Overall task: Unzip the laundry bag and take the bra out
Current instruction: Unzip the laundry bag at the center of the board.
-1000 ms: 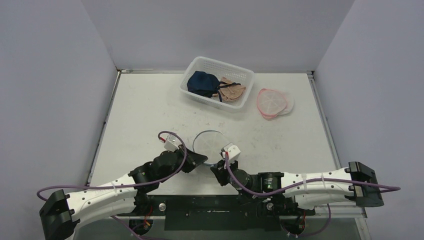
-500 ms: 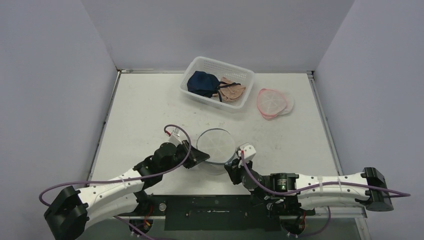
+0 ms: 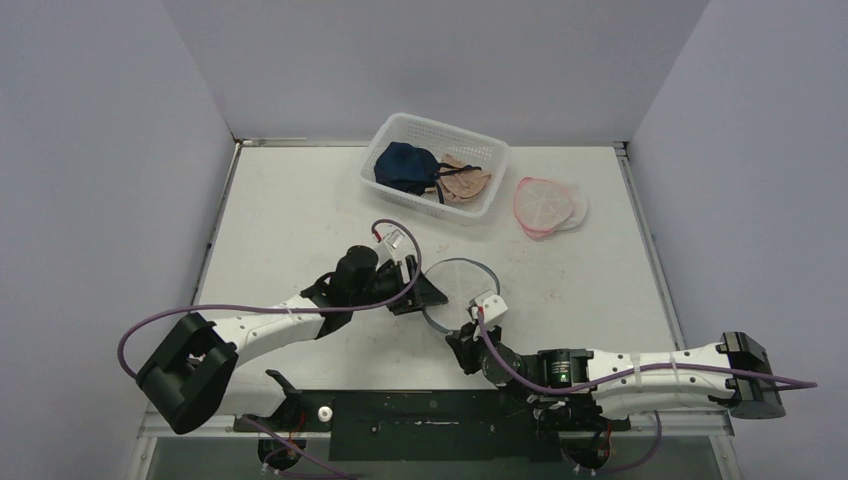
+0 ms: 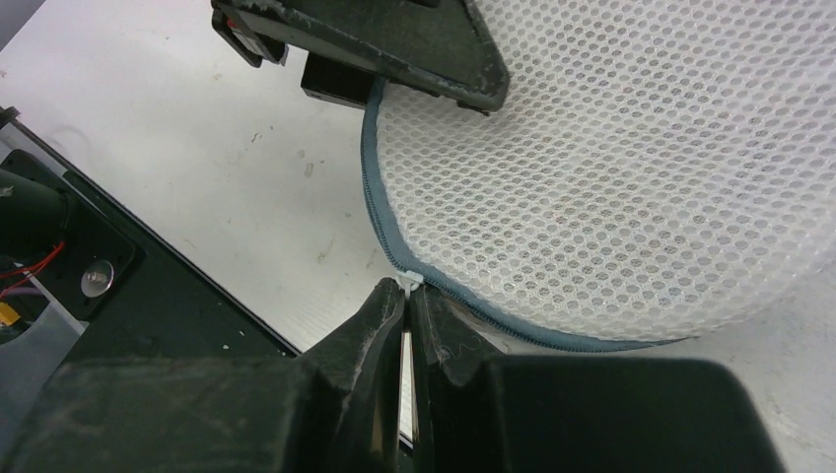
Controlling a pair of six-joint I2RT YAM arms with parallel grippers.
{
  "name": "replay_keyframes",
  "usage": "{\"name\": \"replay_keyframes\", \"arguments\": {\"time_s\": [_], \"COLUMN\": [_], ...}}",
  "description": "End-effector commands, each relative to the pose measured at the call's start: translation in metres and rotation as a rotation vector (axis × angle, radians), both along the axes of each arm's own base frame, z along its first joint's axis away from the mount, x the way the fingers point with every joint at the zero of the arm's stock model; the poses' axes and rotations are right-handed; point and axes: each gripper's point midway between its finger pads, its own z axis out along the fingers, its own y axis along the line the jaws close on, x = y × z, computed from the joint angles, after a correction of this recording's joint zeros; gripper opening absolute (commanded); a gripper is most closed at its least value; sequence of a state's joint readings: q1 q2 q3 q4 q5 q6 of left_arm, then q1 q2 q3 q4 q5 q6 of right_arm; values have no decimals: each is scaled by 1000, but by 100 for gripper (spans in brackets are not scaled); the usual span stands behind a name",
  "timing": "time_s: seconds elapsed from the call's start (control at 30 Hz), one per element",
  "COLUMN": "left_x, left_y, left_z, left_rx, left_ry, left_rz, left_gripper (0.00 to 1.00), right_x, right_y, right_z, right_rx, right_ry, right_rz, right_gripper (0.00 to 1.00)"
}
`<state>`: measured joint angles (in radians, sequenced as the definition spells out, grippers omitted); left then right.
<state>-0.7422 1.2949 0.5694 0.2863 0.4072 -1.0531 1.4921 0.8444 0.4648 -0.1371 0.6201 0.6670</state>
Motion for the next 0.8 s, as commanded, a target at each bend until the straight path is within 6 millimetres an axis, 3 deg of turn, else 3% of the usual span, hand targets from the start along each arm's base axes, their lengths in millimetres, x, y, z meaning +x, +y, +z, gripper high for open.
{"name": "replay_keyframes", "arguments": {"time_s": [0.0, 0.2, 0.43, 0.6, 0.77], "left_x": [0, -8, -42, -56, -43], "left_y": [-3, 40, 89, 90, 79], "left_z": [22, 12, -11, -8, 4], "left_rx": [-37, 85, 164, 80, 8], "left_ry": [-72, -45, 33, 59, 61], "left_rz": [-48, 109, 232, 279, 357], "left_gripper": [72, 99, 96, 96, 96], "right_x": [-2, -4, 2, 7, 5], "right_y": [23, 43, 62, 76, 88], "right_z": [16, 24, 30, 27, 27], "right_rx": [83, 103, 89, 81, 86], "right_ry": [-3, -5, -16, -5, 7], "right_rz": [21, 47, 50, 59, 83], "right_gripper": [5, 5, 5, 5, 5]}}
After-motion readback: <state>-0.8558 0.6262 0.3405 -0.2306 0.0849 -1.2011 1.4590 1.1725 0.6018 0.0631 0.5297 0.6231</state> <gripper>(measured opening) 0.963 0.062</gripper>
